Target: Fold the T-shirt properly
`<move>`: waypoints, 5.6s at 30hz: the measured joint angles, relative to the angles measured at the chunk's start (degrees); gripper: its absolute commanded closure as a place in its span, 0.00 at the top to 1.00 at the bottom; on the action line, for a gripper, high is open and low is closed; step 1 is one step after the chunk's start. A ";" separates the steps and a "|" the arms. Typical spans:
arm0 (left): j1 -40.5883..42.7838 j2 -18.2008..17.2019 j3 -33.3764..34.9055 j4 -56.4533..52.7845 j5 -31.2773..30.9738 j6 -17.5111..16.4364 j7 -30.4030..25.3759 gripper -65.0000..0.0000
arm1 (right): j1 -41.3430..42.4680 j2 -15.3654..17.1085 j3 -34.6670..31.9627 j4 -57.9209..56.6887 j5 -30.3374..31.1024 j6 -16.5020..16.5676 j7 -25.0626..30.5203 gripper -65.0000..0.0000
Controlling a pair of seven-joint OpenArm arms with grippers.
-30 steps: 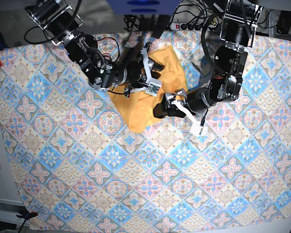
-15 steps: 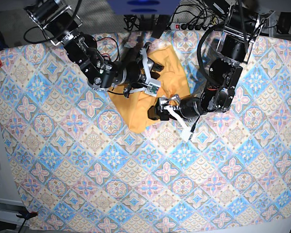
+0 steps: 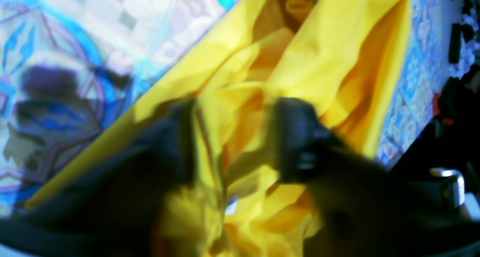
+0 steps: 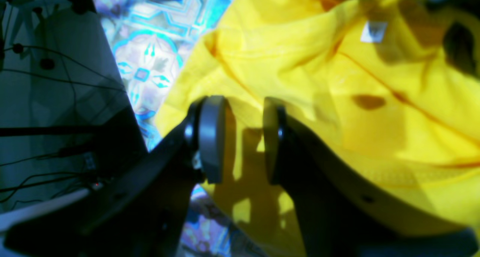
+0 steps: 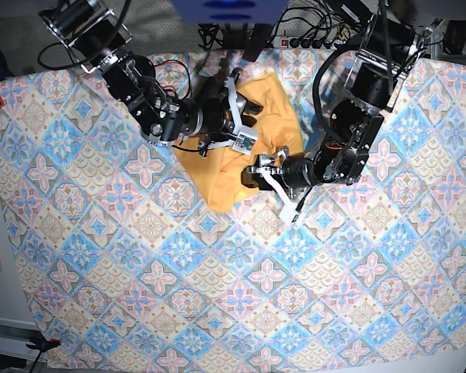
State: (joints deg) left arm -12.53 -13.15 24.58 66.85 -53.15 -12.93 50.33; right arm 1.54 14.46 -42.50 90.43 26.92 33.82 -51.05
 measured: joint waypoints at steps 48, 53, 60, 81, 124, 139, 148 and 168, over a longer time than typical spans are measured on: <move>-1.20 -0.48 0.13 5.88 3.41 1.07 3.89 0.65 | -0.15 0.04 -0.22 0.00 -0.11 0.02 0.24 0.27; 0.20 0.07 0.20 5.14 5.95 1.05 4.11 0.65 | 0.13 -0.02 -0.22 0.00 -0.11 0.00 0.37 0.27; 0.20 1.07 -0.07 5.14 6.08 0.85 4.09 0.20 | 0.17 0.04 -0.20 0.00 -0.11 0.00 0.24 0.27; 7.10 -2.86 -3.10 16.31 6.01 1.25 3.93 0.02 | -0.04 0.02 -0.22 -0.13 -0.17 0.00 0.22 0.27; 8.90 -0.98 -9.31 18.21 6.27 1.05 3.93 0.80 | -0.13 0.00 -0.28 -0.20 0.02 0.02 0.33 0.27; 7.76 -1.14 -9.53 16.28 6.05 1.09 4.11 0.07 | -0.15 0.00 -0.31 -0.22 -0.11 0.00 0.42 0.27; 10.84 -1.77 -11.45 22.01 5.62 1.07 4.50 0.07 | -0.17 -0.02 -0.31 -0.22 -0.15 0.00 0.39 0.27; 17.77 -2.16 -22.75 27.76 6.29 0.81 10.56 0.10 | 0.04 0.00 -0.26 -0.24 0.00 0.02 0.52 0.27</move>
State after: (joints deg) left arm 5.23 -15.31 1.83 94.61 -46.85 -12.12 60.88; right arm 1.58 14.46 -42.76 90.19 26.92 33.85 -50.52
